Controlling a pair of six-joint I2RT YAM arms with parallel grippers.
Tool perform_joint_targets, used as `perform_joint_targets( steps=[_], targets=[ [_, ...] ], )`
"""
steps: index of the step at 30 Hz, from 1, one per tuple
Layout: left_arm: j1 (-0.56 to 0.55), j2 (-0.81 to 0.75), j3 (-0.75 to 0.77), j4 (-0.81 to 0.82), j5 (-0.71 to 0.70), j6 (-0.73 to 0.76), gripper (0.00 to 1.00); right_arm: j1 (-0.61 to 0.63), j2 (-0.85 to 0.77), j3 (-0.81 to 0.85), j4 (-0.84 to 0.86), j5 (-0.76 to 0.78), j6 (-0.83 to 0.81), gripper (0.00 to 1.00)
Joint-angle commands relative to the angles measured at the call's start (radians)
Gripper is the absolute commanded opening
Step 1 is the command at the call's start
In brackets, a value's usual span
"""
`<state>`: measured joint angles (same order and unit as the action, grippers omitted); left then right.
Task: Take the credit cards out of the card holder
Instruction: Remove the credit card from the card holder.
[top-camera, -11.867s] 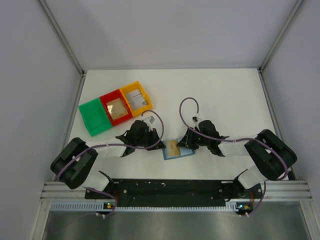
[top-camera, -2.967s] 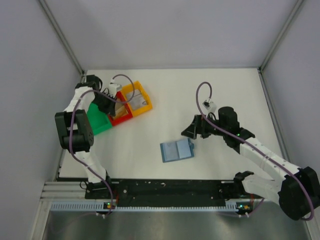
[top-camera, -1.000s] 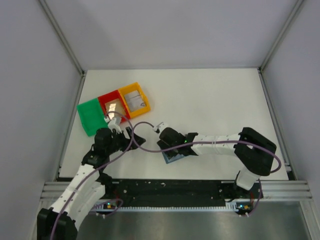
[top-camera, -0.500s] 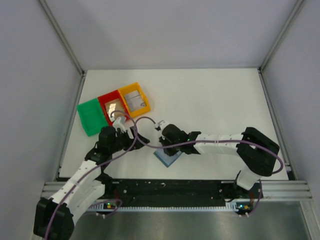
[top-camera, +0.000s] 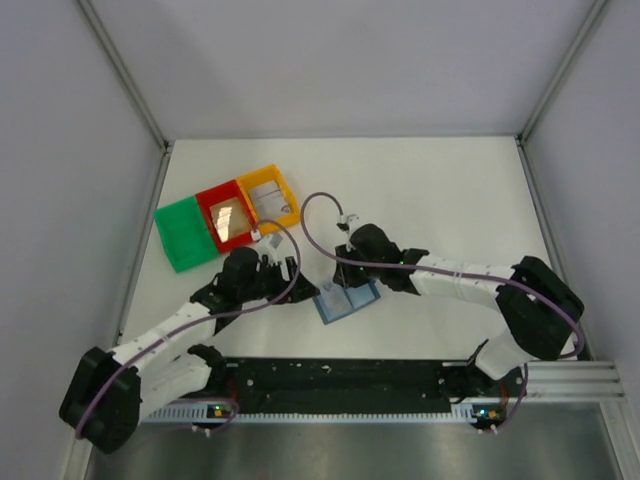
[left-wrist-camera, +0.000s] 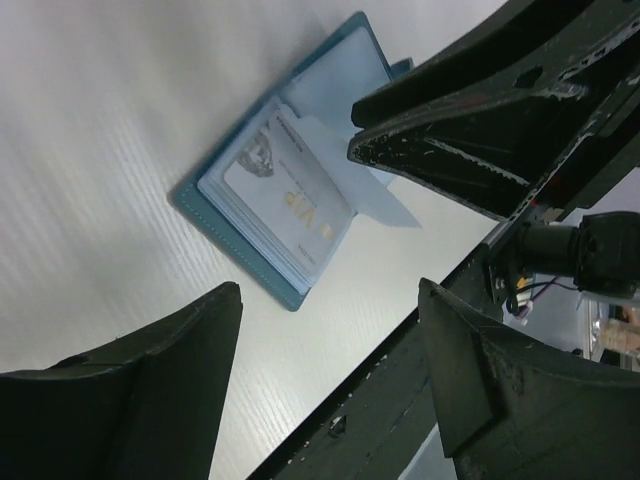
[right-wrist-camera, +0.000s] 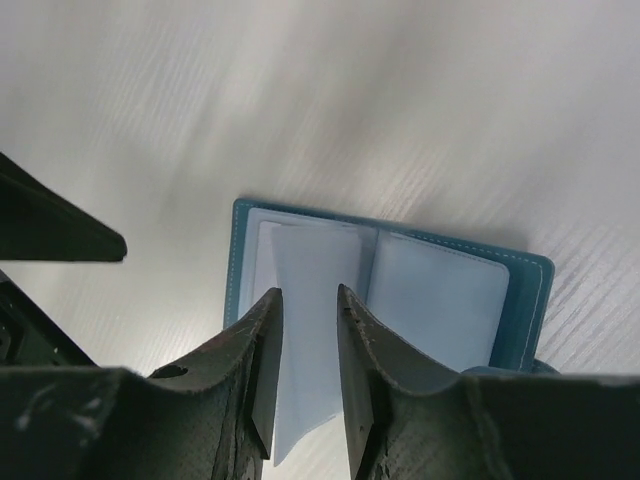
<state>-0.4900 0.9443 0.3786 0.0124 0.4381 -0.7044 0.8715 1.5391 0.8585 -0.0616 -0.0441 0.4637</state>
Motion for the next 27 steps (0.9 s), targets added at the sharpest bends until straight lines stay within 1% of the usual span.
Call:
perform_joint_targets(
  steps=[1, 3, 5, 8, 14, 16, 17, 22, 27],
  targets=[
    [-0.079, 0.094, 0.048, 0.150, -0.030, -0.052, 0.71, -0.019, -0.045, -0.032, 0.036, -0.010, 0.018, 0.28],
    [-0.102, 0.148, 0.062, 0.170, -0.042, -0.058, 0.65, -0.028, -0.051, -0.042, 0.037, -0.005, 0.018, 0.27],
    [-0.123, 0.207, 0.091, 0.175, -0.038, -0.056, 0.58, -0.035, -0.060, -0.058, 0.036, -0.002, 0.021, 0.27],
    [-0.165, 0.280, 0.129, 0.193, -0.050, -0.049, 0.50, -0.045, -0.082, -0.081, 0.036, 0.006, 0.023, 0.27],
    [-0.202, 0.445, 0.203, 0.208, -0.052, -0.055, 0.46, -0.060, -0.119, -0.114, 0.040, 0.003, 0.030, 0.26],
    [-0.214, 0.493, 0.232, 0.210, -0.055, -0.055, 0.42, -0.062, -0.134, -0.121, 0.040, 0.003, 0.033, 0.26],
    [-0.220, 0.510, 0.244, 0.207, -0.061, -0.052, 0.38, -0.063, -0.143, -0.124, 0.042, 0.003, 0.036, 0.26],
    [-0.231, 0.596, 0.302, 0.204, -0.059, -0.049, 0.29, -0.083, -0.221, -0.156, 0.040, 0.006, 0.056, 0.26],
    [-0.251, 0.668, 0.381, 0.202, -0.055, -0.041, 0.27, -0.095, -0.313, -0.197, 0.045, 0.003, 0.073, 0.26]
  ],
)
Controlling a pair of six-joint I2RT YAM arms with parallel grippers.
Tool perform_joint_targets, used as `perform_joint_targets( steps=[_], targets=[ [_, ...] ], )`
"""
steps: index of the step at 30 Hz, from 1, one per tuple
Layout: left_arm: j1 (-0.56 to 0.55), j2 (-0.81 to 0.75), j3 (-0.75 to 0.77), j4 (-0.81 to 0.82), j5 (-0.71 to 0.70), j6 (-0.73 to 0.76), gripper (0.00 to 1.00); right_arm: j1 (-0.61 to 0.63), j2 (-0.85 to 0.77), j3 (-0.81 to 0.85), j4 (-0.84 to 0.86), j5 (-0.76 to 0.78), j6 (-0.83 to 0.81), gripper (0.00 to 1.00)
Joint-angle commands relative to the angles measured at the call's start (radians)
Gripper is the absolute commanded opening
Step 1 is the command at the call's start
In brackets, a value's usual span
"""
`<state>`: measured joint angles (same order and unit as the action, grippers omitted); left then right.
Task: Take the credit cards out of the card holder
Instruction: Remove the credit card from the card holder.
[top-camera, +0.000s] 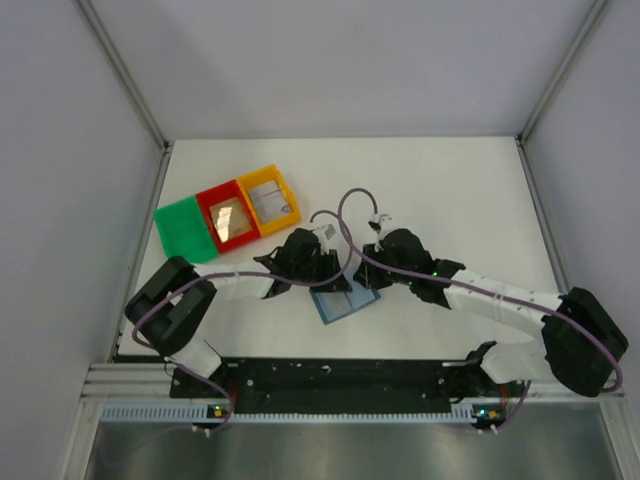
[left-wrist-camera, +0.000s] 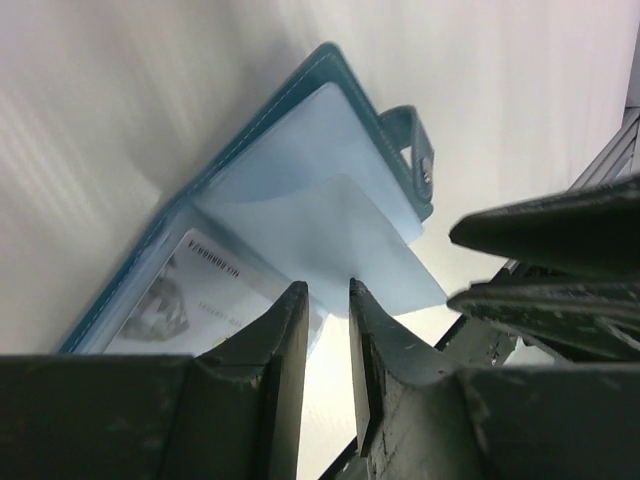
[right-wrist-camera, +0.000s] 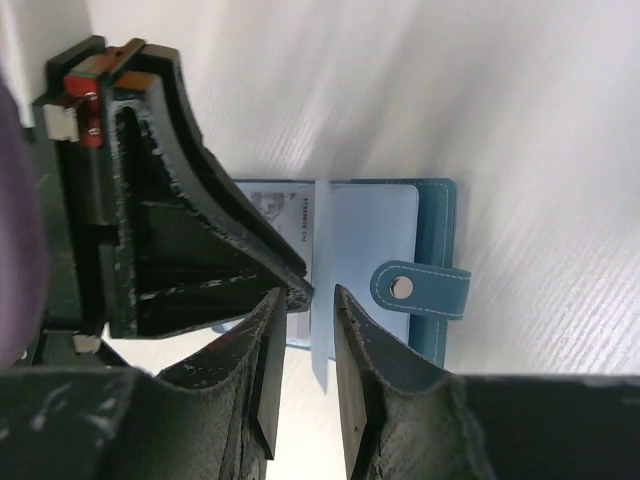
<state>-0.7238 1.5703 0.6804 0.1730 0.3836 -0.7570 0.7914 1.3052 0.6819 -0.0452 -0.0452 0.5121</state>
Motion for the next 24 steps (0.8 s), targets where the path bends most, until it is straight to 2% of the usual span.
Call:
perform_joint_targets(
  steps=[1, 9, 13, 19, 24],
  targets=[
    [-0.020, 0.057, 0.094, 0.040, 0.004, 0.013, 0.27, -0.018, -0.093, -0.028, 0.030, -0.001, 0.028, 0.26],
    [-0.026, 0.174, 0.185, 0.022, -0.009, 0.024, 0.27, -0.041, -0.101, -0.111, 0.106, -0.038, 0.111, 0.21],
    [-0.026, 0.201, 0.199, 0.020, -0.020, 0.024, 0.27, -0.060, -0.055, -0.171, 0.162, -0.071, 0.144, 0.14],
    [-0.025, 0.206, 0.209, 0.043, -0.035, 0.018, 0.27, -0.087, -0.034, -0.245, 0.277, -0.108, 0.200, 0.06],
    [-0.025, 0.194, 0.223, 0.043, -0.041, 0.013, 0.27, -0.090, -0.006, -0.239, 0.338, -0.157, 0.213, 0.04]
  ],
)
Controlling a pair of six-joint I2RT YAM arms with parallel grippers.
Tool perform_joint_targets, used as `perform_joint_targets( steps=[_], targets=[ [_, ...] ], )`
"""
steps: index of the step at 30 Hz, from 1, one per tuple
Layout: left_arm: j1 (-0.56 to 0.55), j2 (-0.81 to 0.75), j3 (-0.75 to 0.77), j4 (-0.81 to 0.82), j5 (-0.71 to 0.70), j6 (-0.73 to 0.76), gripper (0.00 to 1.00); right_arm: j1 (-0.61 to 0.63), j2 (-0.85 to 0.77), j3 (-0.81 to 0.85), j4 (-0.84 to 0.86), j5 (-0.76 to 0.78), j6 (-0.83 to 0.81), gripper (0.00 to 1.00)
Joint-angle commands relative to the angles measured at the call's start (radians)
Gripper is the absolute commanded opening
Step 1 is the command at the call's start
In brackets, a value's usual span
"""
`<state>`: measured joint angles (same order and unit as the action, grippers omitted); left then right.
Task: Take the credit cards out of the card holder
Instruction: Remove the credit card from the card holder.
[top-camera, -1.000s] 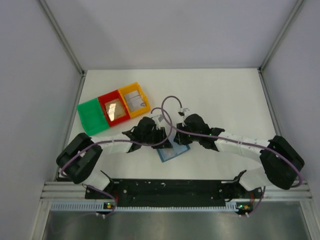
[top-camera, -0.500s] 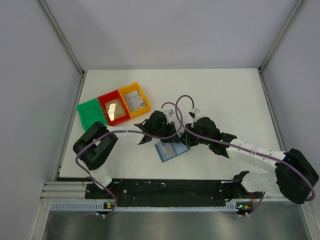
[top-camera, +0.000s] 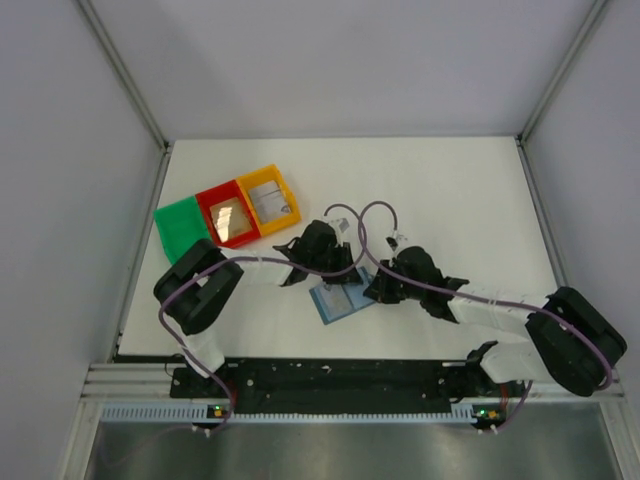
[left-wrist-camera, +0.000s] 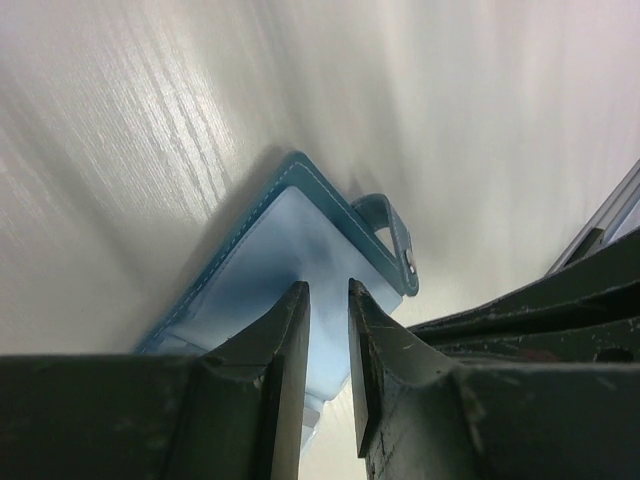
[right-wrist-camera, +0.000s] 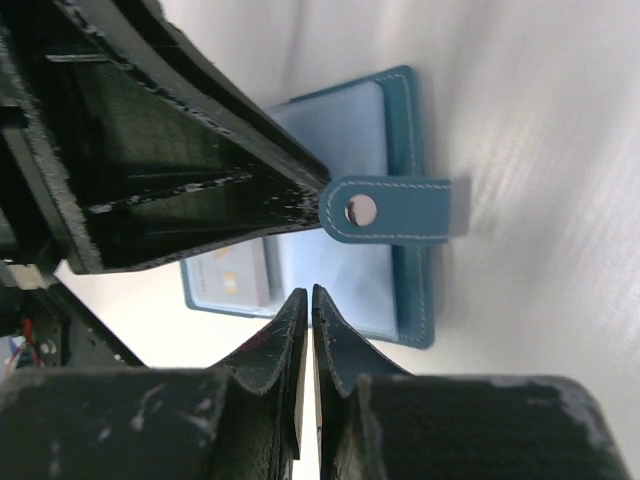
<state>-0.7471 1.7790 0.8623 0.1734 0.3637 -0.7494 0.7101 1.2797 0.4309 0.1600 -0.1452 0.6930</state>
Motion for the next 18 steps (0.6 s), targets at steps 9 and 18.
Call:
perform_joint_targets(
  steps=[9, 18],
  targets=[
    [0.020, -0.196, -0.032, 0.077, -0.112, -0.034, 0.27, -0.035, 0.174, -0.004, 0.338, -0.151, 0.112, 0.04],
    [0.066, -0.452, -0.215, -0.029, -0.147, 0.013, 0.28, -0.040, 0.184, 0.038, 0.322, -0.200, 0.085, 0.05]
  ],
)
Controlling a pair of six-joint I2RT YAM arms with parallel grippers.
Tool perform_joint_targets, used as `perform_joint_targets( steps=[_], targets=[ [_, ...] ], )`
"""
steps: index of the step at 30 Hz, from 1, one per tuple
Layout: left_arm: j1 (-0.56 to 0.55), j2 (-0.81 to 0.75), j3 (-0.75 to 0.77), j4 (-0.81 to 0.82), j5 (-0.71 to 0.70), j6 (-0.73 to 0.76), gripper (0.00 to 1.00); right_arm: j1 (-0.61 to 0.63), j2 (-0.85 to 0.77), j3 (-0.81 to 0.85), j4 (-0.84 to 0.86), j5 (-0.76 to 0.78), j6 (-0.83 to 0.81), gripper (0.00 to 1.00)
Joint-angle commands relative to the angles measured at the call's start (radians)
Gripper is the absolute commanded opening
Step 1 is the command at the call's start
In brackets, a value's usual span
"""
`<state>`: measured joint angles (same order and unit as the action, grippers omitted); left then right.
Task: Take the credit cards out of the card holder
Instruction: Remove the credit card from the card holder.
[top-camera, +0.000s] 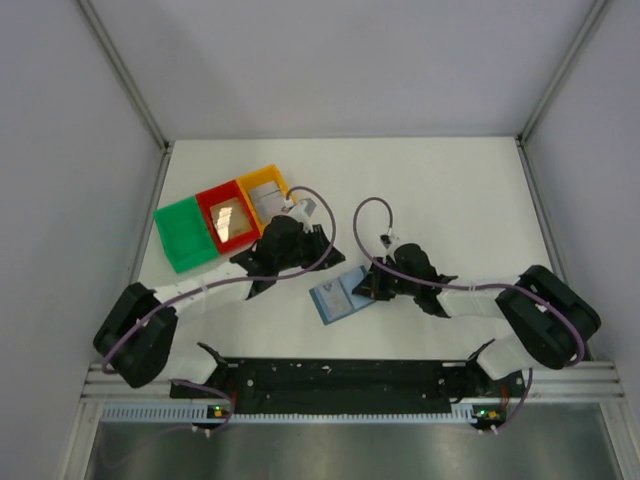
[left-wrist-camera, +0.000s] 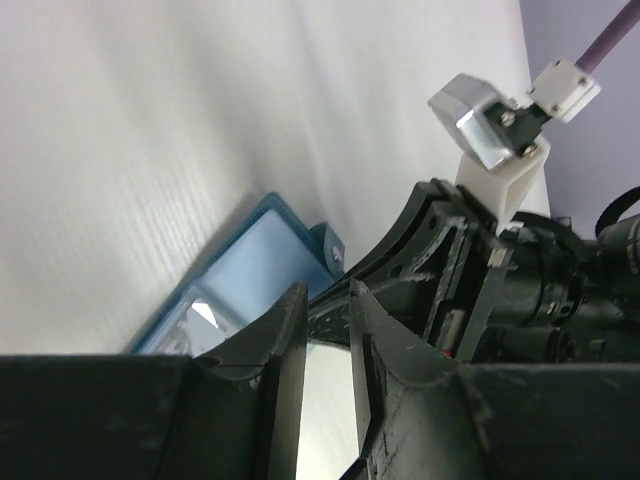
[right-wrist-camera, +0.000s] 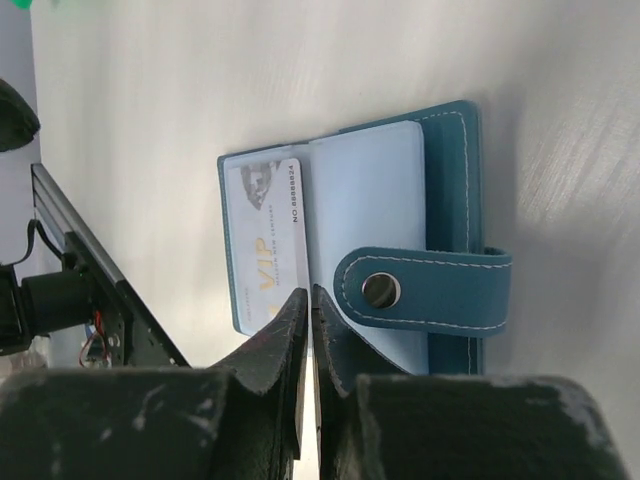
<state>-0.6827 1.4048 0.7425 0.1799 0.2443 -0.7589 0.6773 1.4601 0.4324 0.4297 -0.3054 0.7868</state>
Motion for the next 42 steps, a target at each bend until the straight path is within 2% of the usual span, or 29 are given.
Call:
perform_joint_targets(
  steps=[1, 7, 12, 19, 25, 35, 37, 39, 42],
  targets=[
    [0.002, -0.101, -0.124, -0.040, -0.028, 0.026, 0.28, -0.007, 0.009, 0.043, 0.050, -0.049, -0.011, 0.05],
    [0.003, -0.145, -0.235, -0.060, -0.017, 0.027, 0.27, -0.007, 0.071, 0.092, 0.052, -0.106, -0.020, 0.11],
    [0.012, -0.106, -0.276, -0.002, 0.012, 0.046, 0.25, -0.008, 0.118, 0.118, 0.047, -0.107, -0.018, 0.15],
    [0.014, -0.015, -0.278, 0.029, 0.036, 0.035, 0.17, -0.012, 0.167, 0.137, 0.004, -0.119, -0.035, 0.20],
    [0.021, 0.031, -0.298, 0.047, 0.035, 0.049, 0.13, -0.015, 0.213, 0.117, 0.056, -0.171, -0.015, 0.22],
    [0.054, 0.109, -0.290, 0.032, 0.027, 0.095, 0.07, -0.074, 0.270, 0.022, 0.398, -0.325, 0.149, 0.10],
    [0.061, 0.117, -0.285, 0.017, 0.018, 0.110, 0.06, -0.096, 0.284, 0.002, 0.457, -0.348, 0.170, 0.04],
    [0.066, 0.122, -0.282, 0.004, 0.013, 0.122, 0.04, -0.107, 0.287, -0.007, 0.475, -0.359, 0.173, 0.00],
    [0.069, 0.132, -0.278, -0.002, 0.009, 0.128, 0.03, -0.110, 0.279, -0.009, 0.468, -0.365, 0.160, 0.00]
  ],
)
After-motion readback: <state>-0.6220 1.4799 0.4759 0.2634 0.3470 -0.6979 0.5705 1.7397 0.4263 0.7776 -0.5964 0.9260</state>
